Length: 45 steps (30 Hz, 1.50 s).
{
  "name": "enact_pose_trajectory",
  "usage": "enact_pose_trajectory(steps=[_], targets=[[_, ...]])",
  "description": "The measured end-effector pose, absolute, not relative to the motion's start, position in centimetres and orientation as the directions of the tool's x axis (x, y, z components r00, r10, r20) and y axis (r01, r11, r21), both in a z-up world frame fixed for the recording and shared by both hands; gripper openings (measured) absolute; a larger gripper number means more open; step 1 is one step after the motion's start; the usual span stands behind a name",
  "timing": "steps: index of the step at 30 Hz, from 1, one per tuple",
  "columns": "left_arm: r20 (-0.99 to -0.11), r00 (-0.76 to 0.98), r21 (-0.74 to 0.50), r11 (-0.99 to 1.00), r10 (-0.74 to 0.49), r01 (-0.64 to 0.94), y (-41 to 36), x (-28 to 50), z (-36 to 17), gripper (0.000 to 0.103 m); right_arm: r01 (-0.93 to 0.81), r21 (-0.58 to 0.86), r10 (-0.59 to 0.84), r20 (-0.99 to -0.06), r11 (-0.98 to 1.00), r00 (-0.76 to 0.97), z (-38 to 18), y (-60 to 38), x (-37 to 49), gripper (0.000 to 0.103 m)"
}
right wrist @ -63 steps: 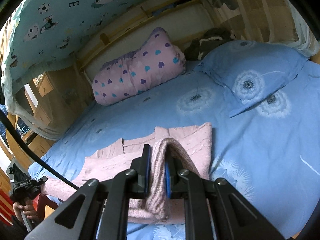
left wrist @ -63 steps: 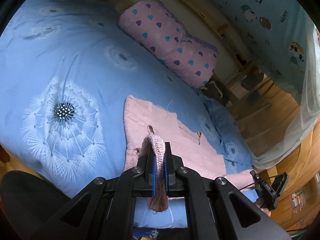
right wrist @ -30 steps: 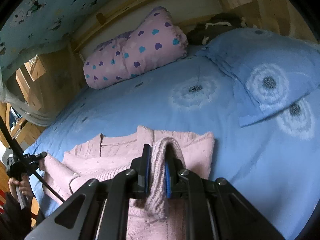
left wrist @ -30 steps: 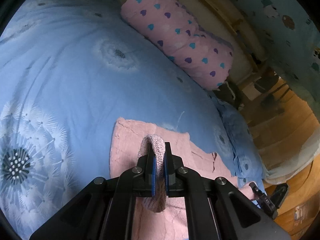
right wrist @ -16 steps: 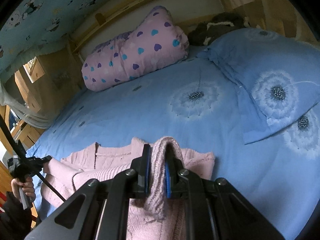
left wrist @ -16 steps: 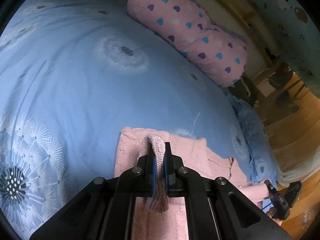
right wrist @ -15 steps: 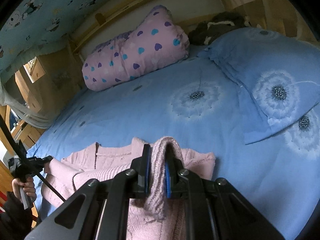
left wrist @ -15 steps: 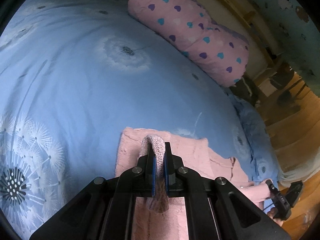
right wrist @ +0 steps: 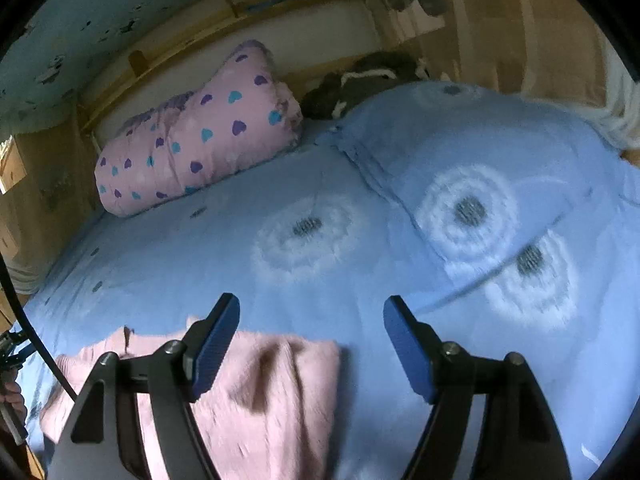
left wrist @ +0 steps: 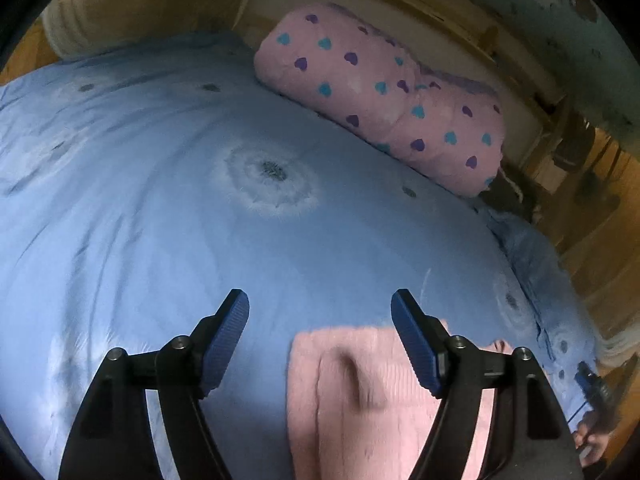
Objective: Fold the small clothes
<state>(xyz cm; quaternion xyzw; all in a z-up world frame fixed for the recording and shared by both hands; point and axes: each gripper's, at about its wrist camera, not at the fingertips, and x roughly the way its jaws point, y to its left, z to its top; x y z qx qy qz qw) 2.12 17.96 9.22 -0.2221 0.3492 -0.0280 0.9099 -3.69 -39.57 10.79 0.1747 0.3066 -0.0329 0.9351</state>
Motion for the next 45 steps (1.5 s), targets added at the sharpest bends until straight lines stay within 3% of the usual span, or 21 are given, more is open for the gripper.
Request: enact_pose_trajectory(steps=[5,6,7,8,10,11,12,14,15,18,20,23,27,29,33,35,39,41,43,45], targets=[[-0.631,0.72,-0.391,0.92,-0.288,0.025,15.5,-3.4,8.2,0.056,0.134,0.34,0.11,-0.611,0.931,0.784,8.3,-39.5,-7.8,0.078],[-0.65,0.715,-0.35,0.937,-0.258,0.02,14.6,-4.8,8.0,0.046,0.102,0.333,0.135,-0.618,0.937,0.775,8.1,-38.9,-8.0,0.078],[-0.649,0.731,-0.333,0.943,-0.213,-0.022,14.2,-6.0,8.0,0.022,0.066,0.315,0.157,-0.632,0.947,0.759,7.9,-38.2,-8.0,0.076],[-0.636,0.742,-0.372,0.927,-0.213,-0.052,14.0,-7.0,7.9,0.014,0.039,0.284,0.167,-0.662,0.958,0.731,7.9,-37.2,-7.6,0.072],[-0.582,0.739,-0.519,0.855,-0.338,-0.017,13.6,-7.6,7.8,0.008,0.004,0.244,0.175,-0.707,0.97,0.685,8.3,-35.2,-6.8,0.051],[-0.561,0.733,-0.563,0.827,-0.384,0.003,13.1,-7.6,7.7,0.005,-0.028,0.237,0.194,-0.716,0.971,0.67,8.7,-33.6,-6.4,0.048],[-0.571,0.716,-0.55,0.834,-0.401,0.028,12.0,-7.0,7.8,0.0,-0.048,0.235,0.208,-0.725,0.971,0.656,8.9,-32.4,-6.2,0.04],[-0.648,0.648,-0.466,0.882,-0.399,0.078,9.6,-4.5,7.5,0.0,-0.079,0.24,0.239,-0.763,0.967,0.6,9.1,-29.4,-4.8,0.021],[-0.69,0.606,-0.442,0.894,-0.396,0.08,8.9,-3.2,7.0,0.0,-0.092,0.256,0.261,-0.777,0.962,0.573,9.0,-28.4,-4.2,0.021],[-0.841,0.445,-0.317,0.947,-0.309,0.058,6.9,2.1,4.4,0.0,-0.089,0.261,0.272,-0.839,0.961,0.472,7.5,-25.7,-1.6,0.02],[-0.866,0.446,-0.223,0.973,-0.226,0.06,6.4,4.1,4.2,0.0,-0.03,0.204,0.196,-0.873,0.978,0.446,6.3,-25.5,0.3,0.02],[-0.822,0.552,-0.131,0.99,-0.136,0.048,6.5,6.7,6.3,0.0,0.107,0.151,0.079,-0.865,0.983,0.496,6.6,-27.4,3.1,0.02],[-0.757,0.653,-0.023,0.999,0.015,-0.049,8.2,8.9,7.9,0.0,0.186,0.236,0.091,-0.816,0.954,0.571,7.9,-30.5,5.2,0.024],[-0.772,0.632,-0.03,0.989,0.071,-0.147,9.7,9.2,7.6,0.0,0.246,0.143,-0.02,-0.828,0.959,0.561,8.8,-31.4,5.2,0.027],[-0.738,0.673,-0.183,0.974,-0.045,-0.136,11.4,7.1,7.5,0.0,0.149,0.028,-0.068,-0.798,0.988,0.599,9.8,-29.8,2.4,0.054],[-0.726,0.676,-0.238,0.968,-0.126,-0.076,11.2,5.5,7.4,0.0,0.084,-0.005,-0.055,-0.794,0.996,0.606,9.3,-28.8,0.5,0.054],[-0.763,0.628,-0.199,0.98,-0.154,-0.002,9.6,2.7,7.3,0.0,0.005,0.002,-0.001,-0.806,1.0,0.592,8.2,-27.7,-1.2,0.054],[-0.778,0.619,-0.147,0.989,-0.109,-0.011,8.7,1.0,7.1,0.0,0.044,-0.003,-0.028,-0.811,0.999,0.584,7.8,-28.7,-2.4,0.055],[-0.76,0.64,-0.147,0.989,-0.11,-0.004,8.5,-1.5,7.2,0.0,0.104,0.016,-0.048,-0.811,0.994,0.583,7.2,-30.2,-4.2,0.065],[-0.752,0.651,-0.134,0.991,-0.107,0.008,8.1,-3.1,7.3,0.0,0.176,0.038,-0.072,-0.814,0.984,0.576,6.6,-32.0,-6.1,0.067]])
